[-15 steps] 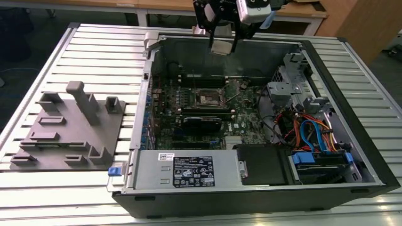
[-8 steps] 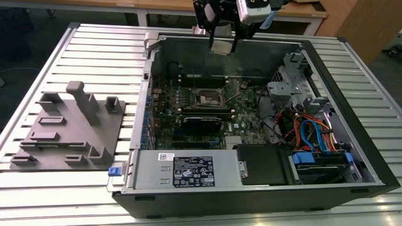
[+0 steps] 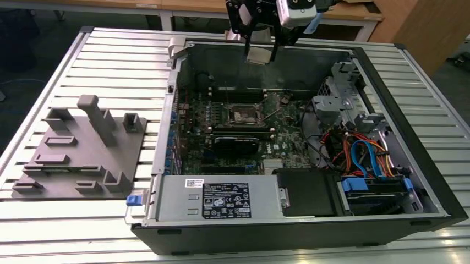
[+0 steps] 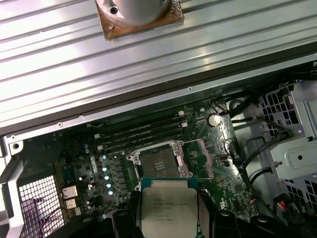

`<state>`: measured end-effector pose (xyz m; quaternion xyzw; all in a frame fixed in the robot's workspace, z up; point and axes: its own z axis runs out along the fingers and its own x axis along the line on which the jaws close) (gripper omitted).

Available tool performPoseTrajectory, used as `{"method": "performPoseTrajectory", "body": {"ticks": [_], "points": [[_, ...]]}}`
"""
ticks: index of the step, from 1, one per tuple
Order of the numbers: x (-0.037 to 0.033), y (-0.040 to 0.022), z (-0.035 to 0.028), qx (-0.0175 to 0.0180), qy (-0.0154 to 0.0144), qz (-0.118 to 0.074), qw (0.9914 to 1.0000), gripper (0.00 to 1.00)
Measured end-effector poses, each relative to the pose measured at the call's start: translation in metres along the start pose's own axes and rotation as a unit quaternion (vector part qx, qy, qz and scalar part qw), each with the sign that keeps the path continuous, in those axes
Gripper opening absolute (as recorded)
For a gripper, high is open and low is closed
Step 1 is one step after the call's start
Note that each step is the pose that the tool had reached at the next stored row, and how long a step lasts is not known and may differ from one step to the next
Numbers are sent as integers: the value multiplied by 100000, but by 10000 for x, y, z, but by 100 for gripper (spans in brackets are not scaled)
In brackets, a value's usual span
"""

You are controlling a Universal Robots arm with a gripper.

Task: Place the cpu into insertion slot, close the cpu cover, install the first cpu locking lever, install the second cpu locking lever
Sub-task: 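Place the cpu into insertion slot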

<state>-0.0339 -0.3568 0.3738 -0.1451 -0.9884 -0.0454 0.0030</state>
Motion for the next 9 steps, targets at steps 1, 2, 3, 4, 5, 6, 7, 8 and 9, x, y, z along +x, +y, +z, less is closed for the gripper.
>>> {"method": "performPoseTrajectory", "body": {"ticks": [1,2,3,4,5,6,7,8,9], "points": [[0,0,0,1,-47,502,99999,54],[0,0,1,-10,-128,1406,99990,54],[0,0,1,-21,-210,2293,99973,54],[0,0,3,-41,-289,3194,99949,54],[0,0,4,-49,-367,4039,99918,54],[0,0,5,-60,-436,4800,99884,54],[0,0,5,-71,-494,5480,99848,54],[0,0,6,-77,-527,5882,99825,54],[0,0,6,-77,-533,5945,99822,54]]}}
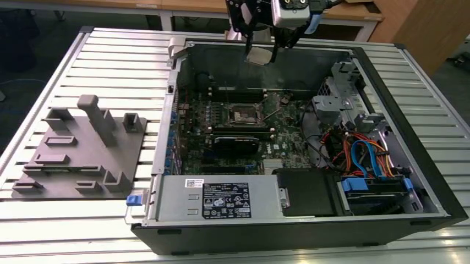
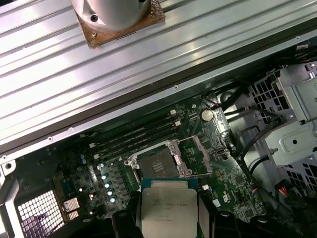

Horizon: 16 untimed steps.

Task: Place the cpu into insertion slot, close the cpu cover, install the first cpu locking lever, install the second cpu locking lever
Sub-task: 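Place the cpu into insertion slot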

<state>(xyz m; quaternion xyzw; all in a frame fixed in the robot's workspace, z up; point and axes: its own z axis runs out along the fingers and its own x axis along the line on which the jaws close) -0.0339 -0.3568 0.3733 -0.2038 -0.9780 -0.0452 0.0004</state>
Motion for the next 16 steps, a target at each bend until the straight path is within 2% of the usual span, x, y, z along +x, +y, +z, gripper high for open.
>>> {"method": "performPoseTrajectory", "body": {"ticks": [13,16], "points": [[0,0,1,-5,-11,89,100000,54],[0,0,1,-21,-64,665,99998,54]]}}
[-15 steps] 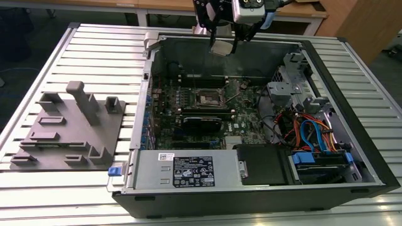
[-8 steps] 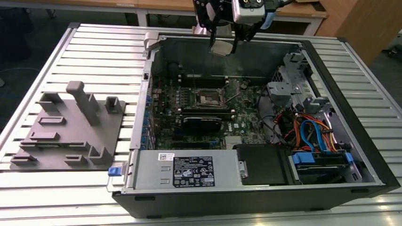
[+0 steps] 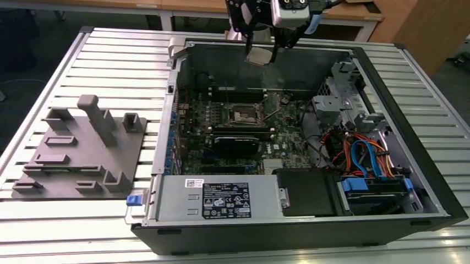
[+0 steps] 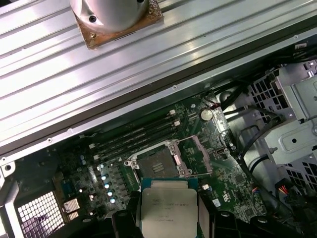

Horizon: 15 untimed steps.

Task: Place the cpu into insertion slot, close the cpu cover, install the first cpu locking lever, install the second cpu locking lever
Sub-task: 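Place the cpu into insertion slot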

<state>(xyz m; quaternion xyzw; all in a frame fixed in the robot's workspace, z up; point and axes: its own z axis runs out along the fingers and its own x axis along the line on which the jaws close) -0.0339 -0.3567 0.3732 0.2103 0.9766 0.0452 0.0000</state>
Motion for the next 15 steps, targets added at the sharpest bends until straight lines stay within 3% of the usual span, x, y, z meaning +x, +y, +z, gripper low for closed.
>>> {"method": "performPoseTrajectory", "body": {"ticks": [3,6,9,13,15], "points": [[0,0,1,-20,-140,1589,99987,54],[0,0,5,-76,-358,4053,99917,54],[0,-1,10,-119,-599,6731,99771,54],[0,-1,15,-181,-909,10199,99474,54],[-1,-1,15,-185,-952,10734,99417,54]]}}
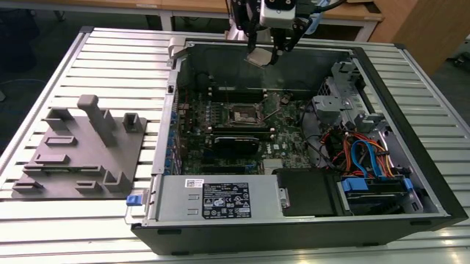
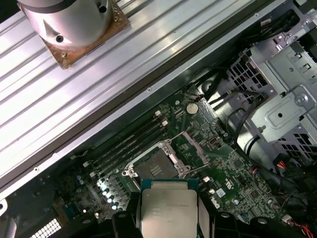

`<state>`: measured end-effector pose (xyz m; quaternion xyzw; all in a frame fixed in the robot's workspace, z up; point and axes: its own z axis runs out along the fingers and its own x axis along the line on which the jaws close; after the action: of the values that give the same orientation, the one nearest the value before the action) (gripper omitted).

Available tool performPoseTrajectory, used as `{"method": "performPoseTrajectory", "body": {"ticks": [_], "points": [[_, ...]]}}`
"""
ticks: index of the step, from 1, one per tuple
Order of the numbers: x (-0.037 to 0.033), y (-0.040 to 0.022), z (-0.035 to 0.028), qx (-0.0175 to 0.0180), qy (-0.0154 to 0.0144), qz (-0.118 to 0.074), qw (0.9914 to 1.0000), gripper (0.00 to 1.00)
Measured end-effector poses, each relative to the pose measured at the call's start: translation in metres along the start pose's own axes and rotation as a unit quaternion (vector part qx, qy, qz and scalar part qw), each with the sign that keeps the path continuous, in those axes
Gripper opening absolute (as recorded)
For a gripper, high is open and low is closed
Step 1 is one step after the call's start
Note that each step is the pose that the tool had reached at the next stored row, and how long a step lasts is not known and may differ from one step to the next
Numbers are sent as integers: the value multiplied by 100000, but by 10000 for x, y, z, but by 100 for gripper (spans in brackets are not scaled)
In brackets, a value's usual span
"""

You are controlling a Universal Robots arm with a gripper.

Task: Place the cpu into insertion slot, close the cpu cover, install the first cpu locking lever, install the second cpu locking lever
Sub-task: 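Place the cpu into insertion slot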

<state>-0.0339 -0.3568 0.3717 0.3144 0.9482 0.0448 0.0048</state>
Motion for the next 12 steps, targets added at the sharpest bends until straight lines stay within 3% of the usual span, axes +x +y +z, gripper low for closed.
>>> {"method": "performPoseTrajectory", "body": {"ticks": [12], "points": [[0,0,0,-7,-7,38,100000,54]]}}
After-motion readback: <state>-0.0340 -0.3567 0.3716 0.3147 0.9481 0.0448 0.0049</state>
